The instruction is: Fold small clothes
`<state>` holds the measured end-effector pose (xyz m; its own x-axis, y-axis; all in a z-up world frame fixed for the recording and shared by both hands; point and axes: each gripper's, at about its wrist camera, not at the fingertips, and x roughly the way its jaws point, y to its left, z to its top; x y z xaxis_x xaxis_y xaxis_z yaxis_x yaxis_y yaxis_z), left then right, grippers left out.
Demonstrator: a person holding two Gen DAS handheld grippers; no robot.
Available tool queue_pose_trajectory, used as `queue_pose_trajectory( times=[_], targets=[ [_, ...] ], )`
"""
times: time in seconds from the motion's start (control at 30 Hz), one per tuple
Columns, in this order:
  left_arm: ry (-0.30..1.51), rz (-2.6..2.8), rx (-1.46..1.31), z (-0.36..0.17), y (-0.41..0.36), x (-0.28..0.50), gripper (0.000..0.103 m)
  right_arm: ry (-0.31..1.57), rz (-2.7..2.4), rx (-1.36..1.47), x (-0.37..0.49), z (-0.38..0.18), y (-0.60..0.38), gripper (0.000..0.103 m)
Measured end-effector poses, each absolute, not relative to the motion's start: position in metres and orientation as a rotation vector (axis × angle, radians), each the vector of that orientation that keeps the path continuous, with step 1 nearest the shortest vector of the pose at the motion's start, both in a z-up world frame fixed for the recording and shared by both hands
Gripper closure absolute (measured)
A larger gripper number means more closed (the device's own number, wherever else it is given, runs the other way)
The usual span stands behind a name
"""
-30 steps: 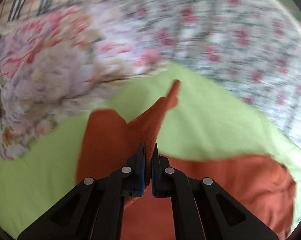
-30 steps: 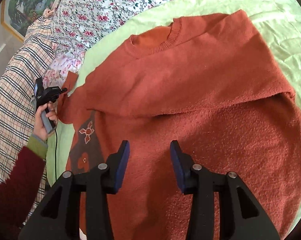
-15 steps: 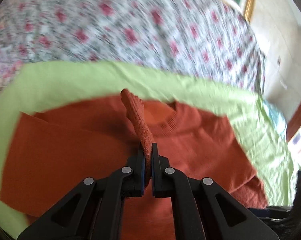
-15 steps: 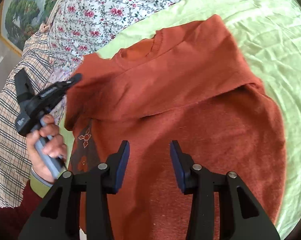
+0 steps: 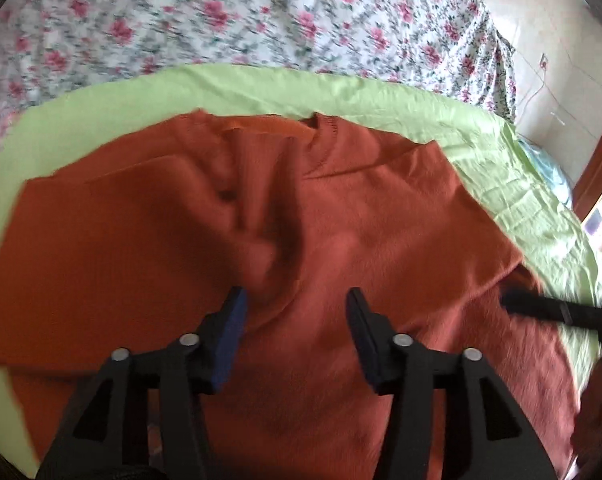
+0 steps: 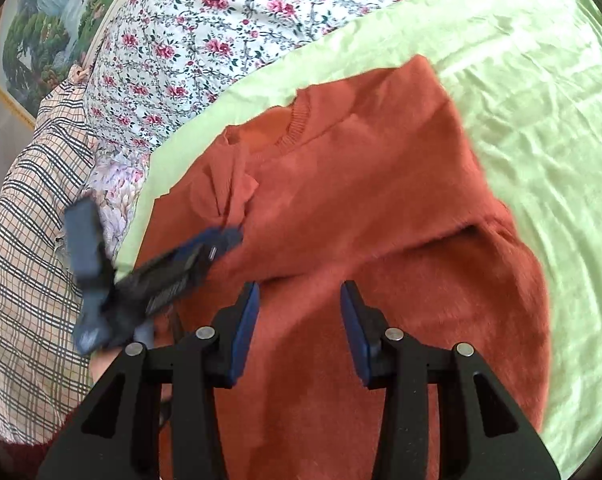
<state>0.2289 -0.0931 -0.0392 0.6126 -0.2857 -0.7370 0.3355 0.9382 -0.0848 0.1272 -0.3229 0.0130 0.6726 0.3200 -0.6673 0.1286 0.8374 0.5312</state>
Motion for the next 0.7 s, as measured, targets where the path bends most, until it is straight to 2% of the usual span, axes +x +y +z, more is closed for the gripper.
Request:
queue_pose_trajectory(
  times=[0.3,0.4,0.53,0.6,0.7],
  targets=[
    [0.834,0.067,-0.081,-0.026,0.059,0.194,0.044,0.853,0.186,0.573,0.222,0.008,-0.289,0.059],
    [0.871,0.102,-0.148,-0.032,0.095,0.204,0.044,0.870,0.195,0.582,0.258,0.000,-0.281,0.059],
    [0.903,0.101,-0.156,-0.043,0.103,0.222,0.044,0.884,0.220,0.588,0.291,-0.008,-0.271,0.061],
    [0.916,0.124,-0.155,-0.048,0.103,0.231,0.044,0.892,0.226,0.553,0.298,-0.007,-0.265,0.097],
    [0.909,0.147,-0.151,-0.048,0.102,0.237,0.044,0.823,0.223,0.537,0.284,0.013,-0.272,0.097]
  ],
)
